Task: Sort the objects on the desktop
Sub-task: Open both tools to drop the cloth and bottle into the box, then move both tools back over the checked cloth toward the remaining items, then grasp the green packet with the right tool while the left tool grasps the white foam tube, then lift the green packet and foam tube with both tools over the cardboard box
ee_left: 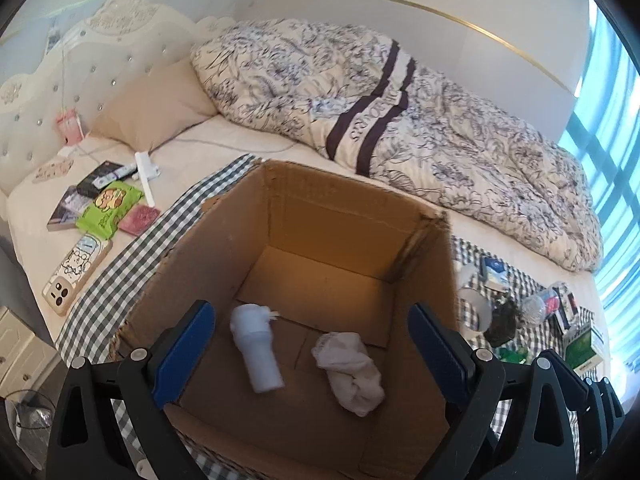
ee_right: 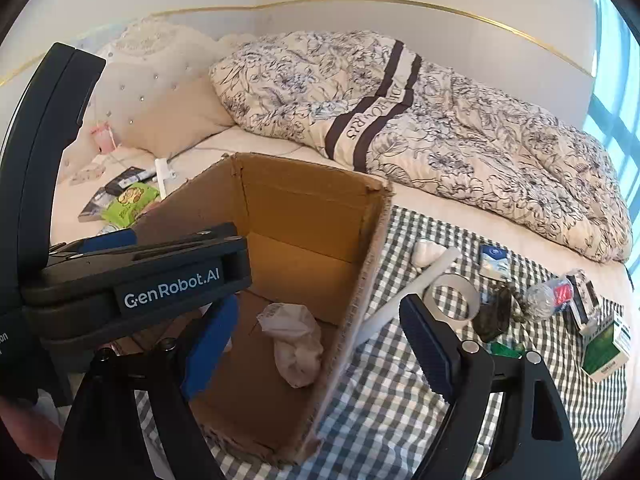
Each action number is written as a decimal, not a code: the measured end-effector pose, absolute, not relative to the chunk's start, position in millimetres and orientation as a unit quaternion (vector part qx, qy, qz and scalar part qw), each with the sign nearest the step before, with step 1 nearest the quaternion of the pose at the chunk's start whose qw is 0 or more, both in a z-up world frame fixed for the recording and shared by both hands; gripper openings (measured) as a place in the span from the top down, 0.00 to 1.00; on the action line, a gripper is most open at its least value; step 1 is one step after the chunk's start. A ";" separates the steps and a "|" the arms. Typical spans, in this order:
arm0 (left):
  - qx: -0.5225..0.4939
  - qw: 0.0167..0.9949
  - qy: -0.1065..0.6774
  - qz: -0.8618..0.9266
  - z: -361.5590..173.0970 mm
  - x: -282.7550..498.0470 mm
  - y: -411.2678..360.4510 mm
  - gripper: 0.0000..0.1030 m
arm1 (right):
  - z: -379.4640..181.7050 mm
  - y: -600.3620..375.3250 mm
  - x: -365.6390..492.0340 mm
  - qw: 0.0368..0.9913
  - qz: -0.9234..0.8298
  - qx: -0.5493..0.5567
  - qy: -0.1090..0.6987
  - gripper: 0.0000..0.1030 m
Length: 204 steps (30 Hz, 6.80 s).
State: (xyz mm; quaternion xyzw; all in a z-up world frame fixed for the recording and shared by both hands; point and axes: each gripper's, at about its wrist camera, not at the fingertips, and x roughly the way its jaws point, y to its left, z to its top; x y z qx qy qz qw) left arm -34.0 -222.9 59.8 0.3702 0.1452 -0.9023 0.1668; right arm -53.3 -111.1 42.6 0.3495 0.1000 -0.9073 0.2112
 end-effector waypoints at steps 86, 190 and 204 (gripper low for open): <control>0.446 0.003 -0.014 -0.895 -118.3 -175.5 -72.5 0.04 | -95.5 103.0 -153.4 0.066 -0.871 0.486 0.015 0.20; 0.250 -0.007 0.040 -0.967 114.5 8.7 -111.0 0.93 | 66.5 51.5 -6.6 0.112 -0.933 0.341 -0.001 0.46; 0.249 0.048 0.072 -0.965 111.1 2.8 -189.6 0.93 | 74.1 -23.5 -15.8 0.160 -0.926 0.340 0.037 0.46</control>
